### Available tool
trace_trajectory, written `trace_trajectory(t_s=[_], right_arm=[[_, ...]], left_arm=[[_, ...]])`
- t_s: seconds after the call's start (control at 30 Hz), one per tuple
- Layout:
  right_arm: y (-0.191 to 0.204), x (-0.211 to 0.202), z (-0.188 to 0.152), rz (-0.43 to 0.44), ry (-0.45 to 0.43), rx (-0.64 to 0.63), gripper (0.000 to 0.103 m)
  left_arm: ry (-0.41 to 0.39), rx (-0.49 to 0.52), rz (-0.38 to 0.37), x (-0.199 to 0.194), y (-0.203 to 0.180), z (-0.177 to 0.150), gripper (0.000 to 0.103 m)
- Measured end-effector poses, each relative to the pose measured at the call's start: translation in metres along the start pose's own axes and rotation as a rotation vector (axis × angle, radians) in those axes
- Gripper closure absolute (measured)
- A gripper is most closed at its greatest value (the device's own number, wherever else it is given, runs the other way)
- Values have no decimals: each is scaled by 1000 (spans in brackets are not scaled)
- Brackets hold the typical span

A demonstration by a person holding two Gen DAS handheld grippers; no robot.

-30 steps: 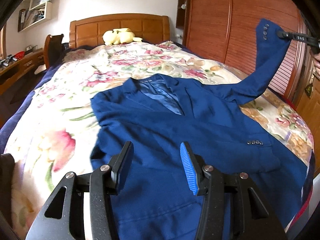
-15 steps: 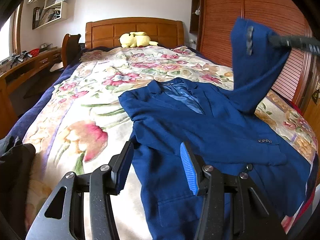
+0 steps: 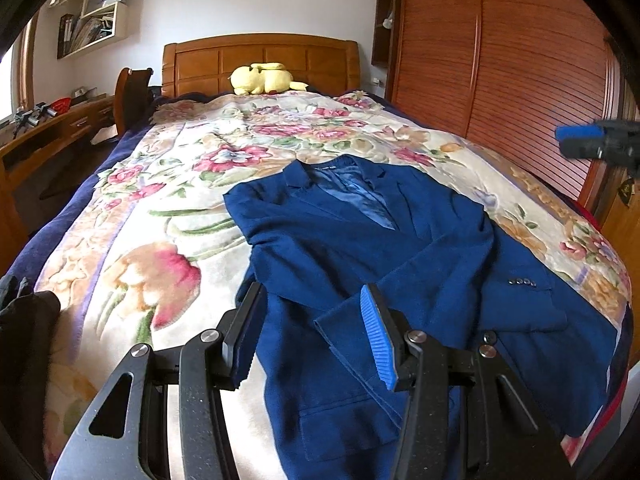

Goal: Fold large clothes
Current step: 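Carry the held sleeve across the jacket body and open the right gripper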

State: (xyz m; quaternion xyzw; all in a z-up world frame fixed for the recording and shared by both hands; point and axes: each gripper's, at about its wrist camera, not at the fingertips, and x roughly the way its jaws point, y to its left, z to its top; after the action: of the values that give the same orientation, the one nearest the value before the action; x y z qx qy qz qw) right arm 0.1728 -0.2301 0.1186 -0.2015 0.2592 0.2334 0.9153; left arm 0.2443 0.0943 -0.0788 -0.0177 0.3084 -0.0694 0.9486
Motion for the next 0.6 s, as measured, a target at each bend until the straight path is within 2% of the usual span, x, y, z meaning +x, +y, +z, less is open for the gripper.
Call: trace_trajectory(t_s=[0.43,0.6], right_arm=[[-14,110,-90,-3,180,195,55],[-7,157,-117,-4,238,205,55]], left_arm=[[81,7,-28,24,-8,-15,53],[118,-9,-36,35,-7,-23,53]])
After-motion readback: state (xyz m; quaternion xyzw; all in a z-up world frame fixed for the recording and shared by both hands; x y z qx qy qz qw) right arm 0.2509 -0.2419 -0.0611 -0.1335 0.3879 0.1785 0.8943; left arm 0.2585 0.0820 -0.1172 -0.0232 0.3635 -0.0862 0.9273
